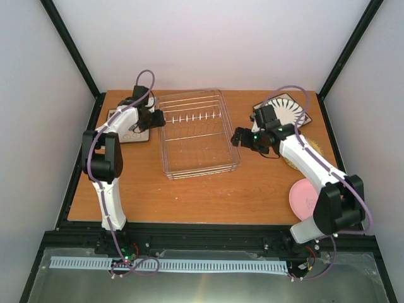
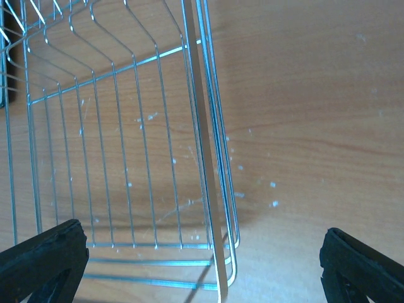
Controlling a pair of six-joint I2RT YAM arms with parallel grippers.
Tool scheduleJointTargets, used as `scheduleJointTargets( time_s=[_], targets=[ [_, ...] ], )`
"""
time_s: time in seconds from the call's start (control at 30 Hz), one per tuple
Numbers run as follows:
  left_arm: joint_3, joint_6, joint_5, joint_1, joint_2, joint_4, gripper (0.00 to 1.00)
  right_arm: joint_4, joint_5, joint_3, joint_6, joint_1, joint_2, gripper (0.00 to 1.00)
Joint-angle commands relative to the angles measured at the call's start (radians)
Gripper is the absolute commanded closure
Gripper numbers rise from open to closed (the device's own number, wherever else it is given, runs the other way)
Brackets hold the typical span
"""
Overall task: Load the plates into the dish rack
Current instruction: Adjust the dish rack at the center of the board.
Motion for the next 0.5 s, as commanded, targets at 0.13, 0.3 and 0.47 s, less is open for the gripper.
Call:
scheduleJointTargets(
  time_s=[0.13,0.3,0.47],
  targets=[
    [0.047,0.029,-0.144,0.008,-0.04,-0.042,0.44,0.003,0.051,0.213,-0.112,-0.008,0.202,0.03],
    [0.076,0.042,-0.126,0.011,-0.045,-0.044,0.43,0.012,0.035,0.249,-0.124,-0.03,0.263,0.03],
    [0.084,0.03,-0.045,0.012,-0.069,-0.035,0.39,0.007,0.044,0.289,-0.151,-0.052,0.327,0.03]
  ],
)
